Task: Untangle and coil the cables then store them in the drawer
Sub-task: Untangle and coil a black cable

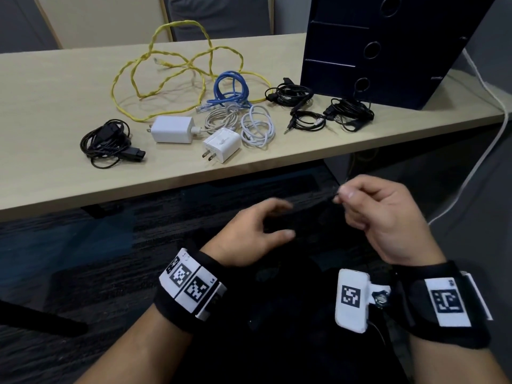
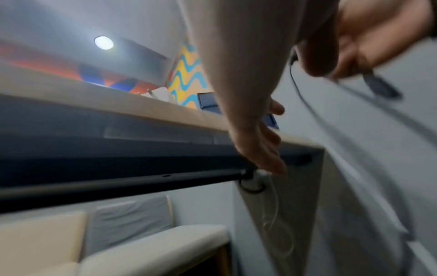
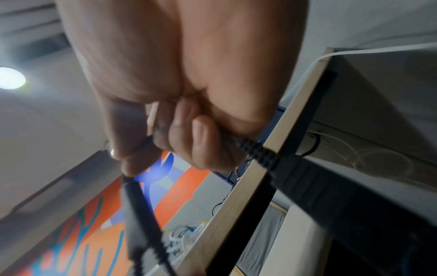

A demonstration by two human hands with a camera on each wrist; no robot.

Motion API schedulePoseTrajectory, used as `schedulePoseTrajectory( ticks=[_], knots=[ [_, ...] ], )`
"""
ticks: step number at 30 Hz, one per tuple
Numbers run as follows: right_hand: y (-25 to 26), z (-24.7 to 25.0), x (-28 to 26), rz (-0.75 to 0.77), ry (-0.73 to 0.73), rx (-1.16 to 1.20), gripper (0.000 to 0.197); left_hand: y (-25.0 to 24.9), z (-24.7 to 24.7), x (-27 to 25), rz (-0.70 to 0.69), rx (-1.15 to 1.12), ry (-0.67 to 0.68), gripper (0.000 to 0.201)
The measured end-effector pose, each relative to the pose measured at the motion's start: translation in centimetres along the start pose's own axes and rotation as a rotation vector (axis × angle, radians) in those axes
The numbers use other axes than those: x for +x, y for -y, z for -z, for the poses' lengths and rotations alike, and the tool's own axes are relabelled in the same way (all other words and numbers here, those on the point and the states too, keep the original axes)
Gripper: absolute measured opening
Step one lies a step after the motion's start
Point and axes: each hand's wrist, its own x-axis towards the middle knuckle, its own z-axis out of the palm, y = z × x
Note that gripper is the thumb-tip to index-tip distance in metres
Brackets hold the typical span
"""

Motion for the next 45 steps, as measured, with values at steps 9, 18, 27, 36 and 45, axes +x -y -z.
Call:
schedulePoseTrajectory(
  ticks=[9,18,27,36,45],
  knots=[
    [0.1,-2.5,1.1,0.139,-0.036,-0.623,0.004,-4.3,-0.2,0.2,-0.13,-0.474,-0.028,0.022],
    [-3.7,-4.7,0.2,-0.186,0.164,-0.113,0.058,-4.6,-0.5,0.4,-0.033,-0.7,-0.309,0.001],
    [-1.6,-2.8,0.3,-0.196,0.254,-0.068,0.018,-3.0,1.1,-0.4,-0.117,0.192,-0.644,0.041],
    [-1.1,-1.6,1.6,-0.063,-0.09,0.062,0.017,-2.9,0.4,-1.0,-0.005,-0.821,-0.078,0.033],
    [-4.8,-2.5,1.2,-0.113,-0.028,-0.286,0.039,-3.4,0.5,-1.5,-0.048,-1.056,0.217,0.033]
  ],
)
